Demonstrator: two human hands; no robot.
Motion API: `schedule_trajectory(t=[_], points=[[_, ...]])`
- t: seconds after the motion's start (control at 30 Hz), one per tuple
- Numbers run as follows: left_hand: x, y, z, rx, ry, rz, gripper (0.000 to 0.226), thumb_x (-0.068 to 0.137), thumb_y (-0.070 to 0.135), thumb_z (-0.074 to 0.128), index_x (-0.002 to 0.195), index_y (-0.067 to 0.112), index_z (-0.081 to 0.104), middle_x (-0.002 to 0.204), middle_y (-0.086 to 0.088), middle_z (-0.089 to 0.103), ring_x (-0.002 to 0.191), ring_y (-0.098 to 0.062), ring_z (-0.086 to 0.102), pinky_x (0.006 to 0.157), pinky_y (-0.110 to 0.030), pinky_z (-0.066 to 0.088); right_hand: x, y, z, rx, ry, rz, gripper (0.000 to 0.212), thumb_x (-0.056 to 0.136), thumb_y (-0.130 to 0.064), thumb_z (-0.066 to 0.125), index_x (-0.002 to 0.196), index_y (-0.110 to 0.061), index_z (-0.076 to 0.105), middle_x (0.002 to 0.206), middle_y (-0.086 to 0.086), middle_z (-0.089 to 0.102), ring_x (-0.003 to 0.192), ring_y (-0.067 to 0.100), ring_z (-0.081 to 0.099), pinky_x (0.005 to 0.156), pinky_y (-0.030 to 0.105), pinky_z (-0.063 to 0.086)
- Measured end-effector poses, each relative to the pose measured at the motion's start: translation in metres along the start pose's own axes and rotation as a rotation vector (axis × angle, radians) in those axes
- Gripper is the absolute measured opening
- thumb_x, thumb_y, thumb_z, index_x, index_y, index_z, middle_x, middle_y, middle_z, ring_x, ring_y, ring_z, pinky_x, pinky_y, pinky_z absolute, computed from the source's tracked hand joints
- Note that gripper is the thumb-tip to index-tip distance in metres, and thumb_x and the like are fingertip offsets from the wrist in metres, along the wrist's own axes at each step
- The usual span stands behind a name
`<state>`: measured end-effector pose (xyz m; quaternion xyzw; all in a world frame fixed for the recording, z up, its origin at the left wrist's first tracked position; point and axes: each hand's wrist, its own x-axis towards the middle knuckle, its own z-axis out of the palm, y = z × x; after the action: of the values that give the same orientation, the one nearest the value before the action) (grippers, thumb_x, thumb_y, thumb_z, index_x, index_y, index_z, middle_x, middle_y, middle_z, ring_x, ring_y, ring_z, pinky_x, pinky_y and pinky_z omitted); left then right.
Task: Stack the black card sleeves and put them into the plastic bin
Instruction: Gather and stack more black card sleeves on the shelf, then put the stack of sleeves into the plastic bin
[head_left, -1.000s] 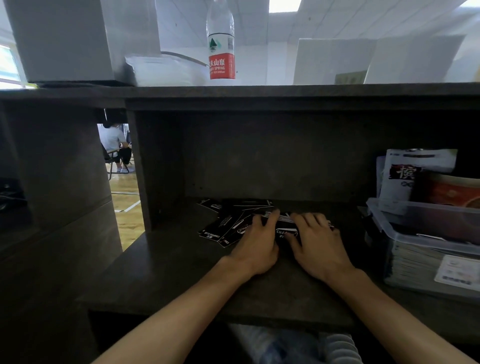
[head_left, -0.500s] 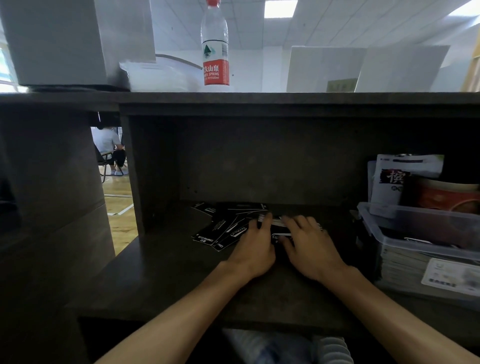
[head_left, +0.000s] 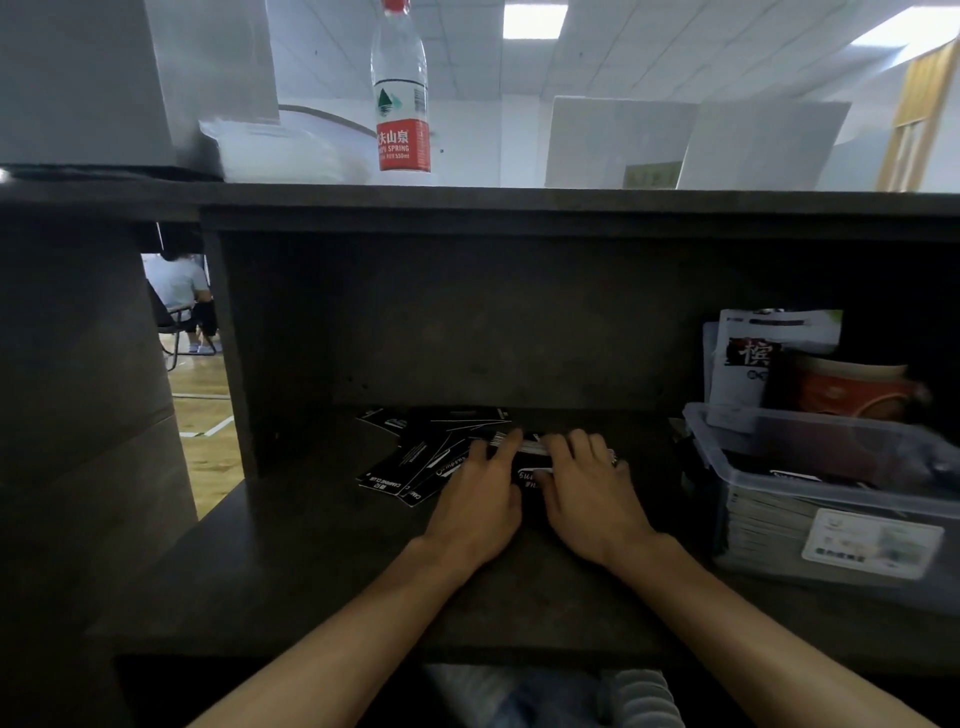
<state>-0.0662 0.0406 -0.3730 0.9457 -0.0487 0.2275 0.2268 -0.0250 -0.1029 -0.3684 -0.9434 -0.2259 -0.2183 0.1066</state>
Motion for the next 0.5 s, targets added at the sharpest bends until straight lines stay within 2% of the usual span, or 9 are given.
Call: schedule_trajectory(t=[0.1,0.27,0.4,0.5], points=[[-0.002,0.001,-0.001,0.008,-0.025,0.006,0.077,0.094,0.013,0.053,0.156,0.031,0.010,0.147,-0.013,0.031,0.120,-0.026,0.052,0.095,-0.036,0.049,-0.004,-0.001,-0.001,-0.016,-0.006,-0.003,0.051,0.099,-0.047,0.041,0.145,-0.025,0.032,0.136,0.003,0.039,0.123,0.021,0.038,0.099,0.046,0.041],[-0.003,0.002,-0.004,-0.019,-0.052,-0.018,0.074,0.095,0.012,0.051,0.155,0.030,0.012,0.152,-0.012,0.028,0.129,-0.027,0.046,0.100,-0.035,0.044,-0.004,-0.002,-0.007,-0.047,-0.057,-0.010,0.053,0.100,-0.044,0.043,0.148,-0.024,0.029,0.140,0.005,0.038,0.128,0.023,0.037,0.103,0.046,0.040],[-0.007,0.001,-0.011,-0.095,0.071,-0.002,0.080,0.091,0.006,0.053,0.156,0.027,0.012,0.141,-0.010,0.046,0.121,-0.022,0.052,0.100,-0.035,0.046,-0.003,-0.001,-0.023,0.022,-0.089,0.007,0.045,0.098,-0.039,0.050,0.139,-0.025,0.039,0.134,0.004,0.043,0.121,0.021,0.041,0.101,0.046,0.041],[-0.008,-0.001,-0.012,-0.097,0.188,-0.009,0.077,0.088,0.003,0.056,0.154,0.022,0.019,0.139,-0.011,0.047,0.119,-0.022,0.054,0.100,-0.038,0.048,0.006,0.013,-0.057,0.061,0.014,-0.047,0.037,0.096,-0.037,0.051,0.132,-0.027,0.044,0.126,0.000,0.047,0.116,0.019,0.043,0.098,0.045,0.042]])
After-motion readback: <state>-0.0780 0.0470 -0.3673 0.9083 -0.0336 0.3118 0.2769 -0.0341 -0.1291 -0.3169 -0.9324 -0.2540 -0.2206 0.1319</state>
